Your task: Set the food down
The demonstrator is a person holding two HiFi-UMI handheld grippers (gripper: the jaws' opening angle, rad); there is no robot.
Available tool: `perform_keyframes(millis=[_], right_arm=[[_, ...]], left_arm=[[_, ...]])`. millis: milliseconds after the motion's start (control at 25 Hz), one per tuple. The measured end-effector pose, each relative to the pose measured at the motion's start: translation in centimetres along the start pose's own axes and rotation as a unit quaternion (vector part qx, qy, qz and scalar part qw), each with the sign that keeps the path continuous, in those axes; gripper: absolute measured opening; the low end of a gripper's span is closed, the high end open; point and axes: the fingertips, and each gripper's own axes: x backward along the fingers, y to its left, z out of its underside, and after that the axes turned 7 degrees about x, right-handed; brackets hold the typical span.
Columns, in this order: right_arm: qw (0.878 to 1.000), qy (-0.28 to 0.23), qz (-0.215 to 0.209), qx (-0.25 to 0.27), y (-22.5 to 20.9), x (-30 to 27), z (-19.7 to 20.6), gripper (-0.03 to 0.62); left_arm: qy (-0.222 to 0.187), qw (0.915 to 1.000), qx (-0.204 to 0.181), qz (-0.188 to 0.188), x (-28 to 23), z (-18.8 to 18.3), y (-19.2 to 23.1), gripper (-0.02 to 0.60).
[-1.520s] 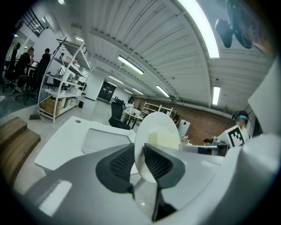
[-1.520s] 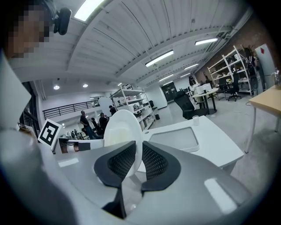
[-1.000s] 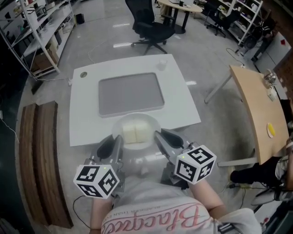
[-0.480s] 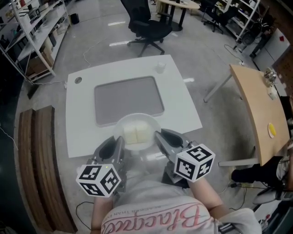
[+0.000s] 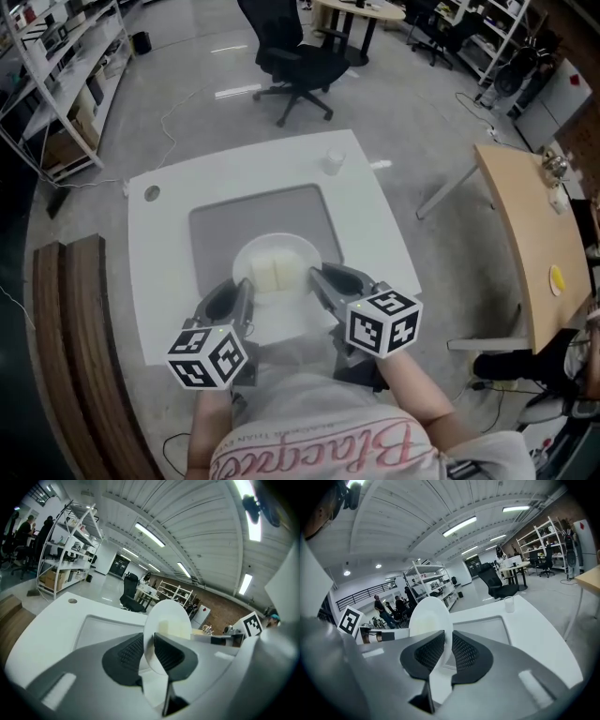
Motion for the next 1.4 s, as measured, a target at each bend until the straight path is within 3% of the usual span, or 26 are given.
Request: perform_keyframes(millis=[160,400,880,1400], right_arm=[[0.999,0.028,0.020,0.000,-1.4,-3.2,0.2,0.057],[0.996,0.074,0.045,-0.001,-3.7,-6.7,2.0,0.060],[0.983,0.164,0.068,-0.043,-6.9,-11.8,6.3,0.064],[0.972,0.210,0.071,-0.072,-7.8,-13.6,8.1,0.071]], left_arm=[[0.025,0.9995,0.017,-0.008,-2.8,-0.1,2.6,0.072],[0.051,0.9976,-0.012,-0.047,-6.5,0.8,5.2,0.084],[0.133,0.9869,0.046,-0.079,-10.9,4.1,10.1,0.084],[0.180,0.9744,0.100,-0.091,-11.9,6.1,12.3,0.078]])
